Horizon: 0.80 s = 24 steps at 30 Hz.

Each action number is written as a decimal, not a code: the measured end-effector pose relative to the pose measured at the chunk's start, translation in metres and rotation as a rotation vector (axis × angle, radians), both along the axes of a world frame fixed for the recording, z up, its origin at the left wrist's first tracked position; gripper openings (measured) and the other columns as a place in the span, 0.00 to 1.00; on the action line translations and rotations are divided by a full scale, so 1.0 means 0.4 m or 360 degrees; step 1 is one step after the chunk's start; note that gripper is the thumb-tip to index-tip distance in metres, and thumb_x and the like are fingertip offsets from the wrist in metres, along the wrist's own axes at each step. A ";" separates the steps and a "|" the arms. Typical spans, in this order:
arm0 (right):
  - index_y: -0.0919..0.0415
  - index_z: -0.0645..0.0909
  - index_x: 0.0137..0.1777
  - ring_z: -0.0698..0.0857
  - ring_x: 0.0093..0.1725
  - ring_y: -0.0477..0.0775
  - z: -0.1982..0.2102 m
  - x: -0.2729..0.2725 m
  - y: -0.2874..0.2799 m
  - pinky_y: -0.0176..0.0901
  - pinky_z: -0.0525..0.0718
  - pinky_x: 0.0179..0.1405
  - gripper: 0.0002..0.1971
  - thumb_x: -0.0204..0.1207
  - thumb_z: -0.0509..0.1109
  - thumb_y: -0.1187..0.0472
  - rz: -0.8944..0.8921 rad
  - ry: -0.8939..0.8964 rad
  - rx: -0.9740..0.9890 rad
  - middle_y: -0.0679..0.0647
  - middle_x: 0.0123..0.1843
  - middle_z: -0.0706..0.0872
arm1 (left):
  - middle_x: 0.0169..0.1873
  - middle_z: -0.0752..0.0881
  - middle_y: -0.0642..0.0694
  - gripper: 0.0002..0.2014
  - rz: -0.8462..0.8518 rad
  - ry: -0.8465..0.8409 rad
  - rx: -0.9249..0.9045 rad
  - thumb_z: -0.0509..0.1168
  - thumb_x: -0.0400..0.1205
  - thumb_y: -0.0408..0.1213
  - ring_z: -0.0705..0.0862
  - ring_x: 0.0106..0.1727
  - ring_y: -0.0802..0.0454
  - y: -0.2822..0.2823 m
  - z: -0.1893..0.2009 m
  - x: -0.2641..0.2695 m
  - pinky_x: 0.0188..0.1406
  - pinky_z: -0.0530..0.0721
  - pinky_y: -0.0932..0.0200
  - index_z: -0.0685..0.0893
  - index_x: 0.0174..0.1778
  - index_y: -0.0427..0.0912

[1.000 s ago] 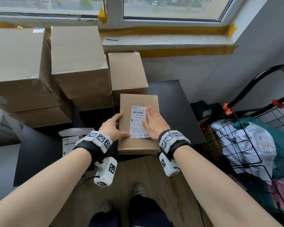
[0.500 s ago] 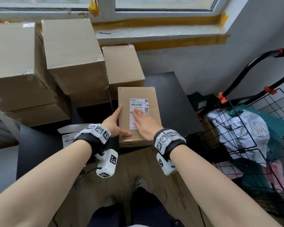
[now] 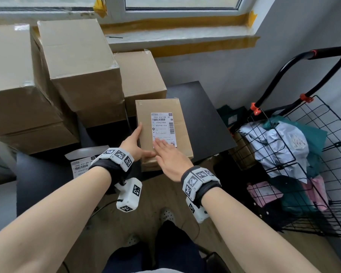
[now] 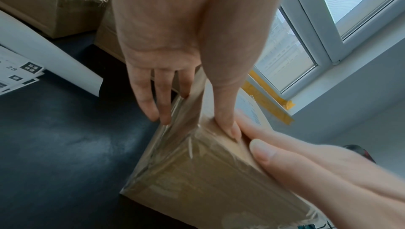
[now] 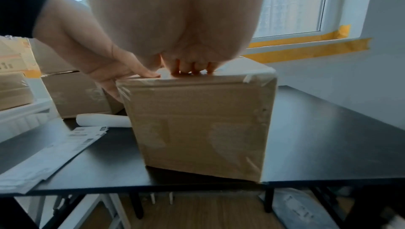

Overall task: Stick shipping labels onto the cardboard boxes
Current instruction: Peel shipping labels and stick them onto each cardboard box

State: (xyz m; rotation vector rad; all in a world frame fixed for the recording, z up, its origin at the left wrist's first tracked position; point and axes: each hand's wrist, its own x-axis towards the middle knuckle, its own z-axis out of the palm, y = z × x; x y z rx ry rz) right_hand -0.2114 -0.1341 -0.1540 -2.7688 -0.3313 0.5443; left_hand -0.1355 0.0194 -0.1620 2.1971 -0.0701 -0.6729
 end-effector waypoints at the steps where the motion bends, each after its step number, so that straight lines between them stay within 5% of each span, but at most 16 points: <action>1: 0.59 0.44 0.84 0.45 0.85 0.48 0.000 -0.004 -0.008 0.41 0.43 0.83 0.27 0.87 0.43 0.54 0.0018 -0.0017 -0.0019 0.52 0.86 0.45 | 0.75 0.73 0.46 0.58 -0.0002 0.0000 0.0004 0.81 0.65 0.41 0.72 0.75 0.49 0.001 -0.001 0.001 0.74 0.71 0.55 0.46 0.83 0.55; 12: 0.60 0.45 0.83 0.46 0.85 0.47 0.009 -0.033 -0.133 0.38 0.40 0.81 0.26 0.87 0.42 0.53 -0.0009 -0.0015 -0.0249 0.52 0.86 0.46 | 0.76 0.72 0.48 0.62 0.0007 0.0083 0.0006 0.82 0.63 0.41 0.73 0.75 0.47 0.001 -0.011 0.010 0.76 0.71 0.48 0.43 0.81 0.61; 24: 0.63 0.45 0.83 0.48 0.85 0.51 0.029 0.169 -0.121 0.43 0.46 0.82 0.27 0.87 0.43 0.54 -0.0147 0.0082 -0.0240 0.56 0.86 0.47 | 0.77 0.69 0.48 0.59 0.0003 0.0119 -0.0029 0.80 0.66 0.38 0.71 0.76 0.47 -0.003 -0.004 0.008 0.74 0.70 0.50 0.42 0.82 0.59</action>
